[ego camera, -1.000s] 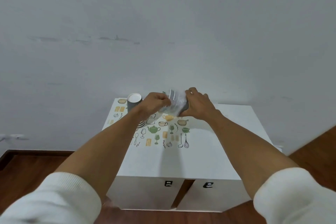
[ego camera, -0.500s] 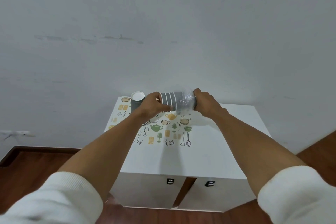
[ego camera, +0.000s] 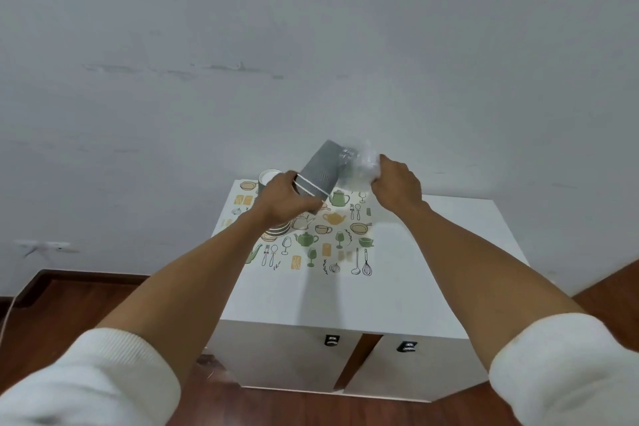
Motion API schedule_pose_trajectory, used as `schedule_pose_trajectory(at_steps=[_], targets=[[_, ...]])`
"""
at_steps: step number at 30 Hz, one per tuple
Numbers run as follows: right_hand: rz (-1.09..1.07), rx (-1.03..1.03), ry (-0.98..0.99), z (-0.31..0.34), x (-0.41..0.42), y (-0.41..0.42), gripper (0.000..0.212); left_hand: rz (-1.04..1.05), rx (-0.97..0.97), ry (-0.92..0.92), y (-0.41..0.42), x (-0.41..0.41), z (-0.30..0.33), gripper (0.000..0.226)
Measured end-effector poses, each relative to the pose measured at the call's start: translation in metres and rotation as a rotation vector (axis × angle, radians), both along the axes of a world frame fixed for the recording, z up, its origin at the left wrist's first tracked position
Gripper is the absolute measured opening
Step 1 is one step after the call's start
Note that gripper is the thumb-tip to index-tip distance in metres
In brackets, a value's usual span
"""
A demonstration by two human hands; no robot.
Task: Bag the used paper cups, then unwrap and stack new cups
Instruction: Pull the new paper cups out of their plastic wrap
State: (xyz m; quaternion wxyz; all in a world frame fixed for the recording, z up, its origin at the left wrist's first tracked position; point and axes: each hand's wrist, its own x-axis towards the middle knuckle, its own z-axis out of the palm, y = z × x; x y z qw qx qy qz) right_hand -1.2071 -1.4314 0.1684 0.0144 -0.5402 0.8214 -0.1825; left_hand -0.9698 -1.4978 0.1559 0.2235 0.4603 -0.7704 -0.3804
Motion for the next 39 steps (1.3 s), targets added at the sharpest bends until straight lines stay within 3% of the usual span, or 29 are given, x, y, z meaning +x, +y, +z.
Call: schedule_pose_trajectory(at_steps=[3,9,16,24,30,39], targets=[[-0.085,-0.003,-0.053,-0.009,-0.001,0.0,0.025,0.094,-0.064,0.142,0.0,0.013,0.016,0.058],[-0.053,0.08,-0.067,-0.033,0.012,-0.002,0.031,0.234,-0.079,0.351,-0.014,0.024,0.034,0.062],[-0.047,0.124,-0.09,-0.045,0.024,-0.009,0.034,0.292,-0.135,0.284,-0.03,0.042,0.005,0.073],[-0.056,0.174,-0.123,-0.063,0.027,-0.014,0.028,0.286,-0.022,0.227,-0.037,0.04,-0.043,0.074],[-0.062,0.174,-0.157,-0.074,0.03,-0.017,0.034,0.302,0.065,0.289,-0.036,0.04,-0.067,0.068],[-0.009,0.124,-0.12,-0.099,0.037,-0.025,0.037,0.301,0.102,0.337,-0.048,0.037,-0.083,0.085]])
